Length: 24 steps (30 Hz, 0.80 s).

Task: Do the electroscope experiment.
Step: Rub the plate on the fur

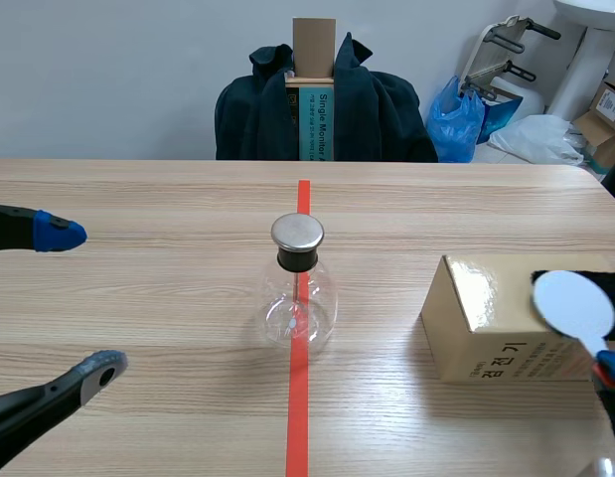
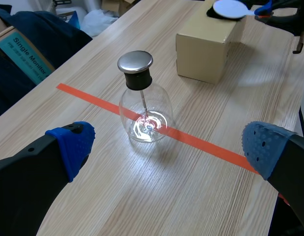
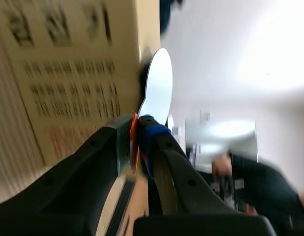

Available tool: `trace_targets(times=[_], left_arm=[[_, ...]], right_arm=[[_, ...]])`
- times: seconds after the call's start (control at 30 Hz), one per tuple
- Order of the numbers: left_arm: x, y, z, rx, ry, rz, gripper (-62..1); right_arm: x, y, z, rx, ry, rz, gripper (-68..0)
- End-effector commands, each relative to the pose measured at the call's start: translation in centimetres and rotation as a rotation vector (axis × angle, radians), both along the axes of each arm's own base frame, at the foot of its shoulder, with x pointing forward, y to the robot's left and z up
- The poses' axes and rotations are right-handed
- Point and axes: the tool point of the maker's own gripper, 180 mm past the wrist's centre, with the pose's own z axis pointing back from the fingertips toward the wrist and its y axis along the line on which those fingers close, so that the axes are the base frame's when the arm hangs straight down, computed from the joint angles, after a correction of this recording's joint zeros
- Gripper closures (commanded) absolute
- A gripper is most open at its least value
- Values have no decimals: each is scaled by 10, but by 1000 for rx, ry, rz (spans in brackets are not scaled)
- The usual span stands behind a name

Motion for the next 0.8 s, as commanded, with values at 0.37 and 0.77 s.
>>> trace_targets(times=[0.37,0.77], left_arm=[[2,1,1,-10,3,16,-623],[2,1,1,-10,2,16,-623]], right_arm=[[13,-18,10,-3,-61,-136,-8],[16,-49,12,-14,-68,-288,-8]])
